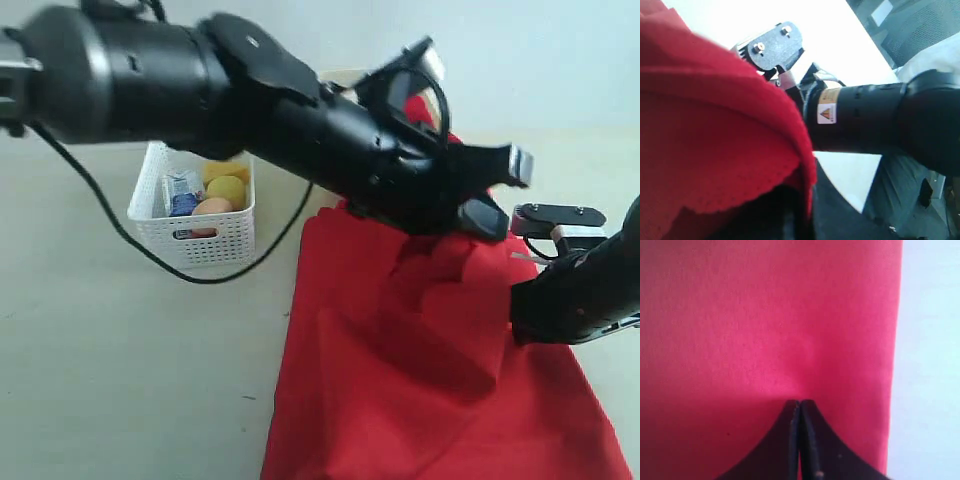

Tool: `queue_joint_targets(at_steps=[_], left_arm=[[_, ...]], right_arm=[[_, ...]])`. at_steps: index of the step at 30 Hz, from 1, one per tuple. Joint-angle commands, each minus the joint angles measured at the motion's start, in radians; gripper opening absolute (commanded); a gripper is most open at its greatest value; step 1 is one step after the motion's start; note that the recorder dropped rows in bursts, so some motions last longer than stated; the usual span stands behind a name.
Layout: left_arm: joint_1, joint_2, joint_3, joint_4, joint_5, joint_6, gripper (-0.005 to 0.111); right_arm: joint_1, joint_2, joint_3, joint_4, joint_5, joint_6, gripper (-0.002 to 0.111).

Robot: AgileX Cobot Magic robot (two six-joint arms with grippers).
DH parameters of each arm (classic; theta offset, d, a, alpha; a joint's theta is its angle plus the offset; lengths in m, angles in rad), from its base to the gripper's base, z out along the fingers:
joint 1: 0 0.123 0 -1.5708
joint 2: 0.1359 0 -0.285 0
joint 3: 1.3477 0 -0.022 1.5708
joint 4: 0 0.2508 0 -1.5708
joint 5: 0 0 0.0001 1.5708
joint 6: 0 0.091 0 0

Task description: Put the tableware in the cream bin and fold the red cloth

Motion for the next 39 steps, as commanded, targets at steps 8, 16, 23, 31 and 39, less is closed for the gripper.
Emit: queue_joint_targets(at_steps=[8, 16, 23, 31, 39], left_arm=[[-0.058, 0.184, -0.046, -0.035, -0.186, 0.039, 0.0], [-0.058, 0.187, -0.046, -0.05, -0.228, 0.041, 0.0], [-0.058, 0.191, -0.046, -0.076, -0.255, 0.041, 0.0], [-0.086, 0.222, -0.068, -0.097, -0.272, 0.112, 0.072], [-0.064, 0.109, -0.145, 0.344, 0.008, 0.004, 0.081]], right_arm=[[-0.033, -0.114, -0.002, -0.042, 0.13, 0.018, 0.0], [-0.108, -0.28, -0.147, -0.534, 0.487, 0.399, 0.0], [-0.108, -0.312, -0.248, -0.868, 0.791, 0.566, 0.0], [-0.108, -0.312, -0.256, -0.762, 0.711, 0.549, 0.0], [-0.108, -0.312, -0.256, -0.592, 0.635, 0.398, 0.0]])
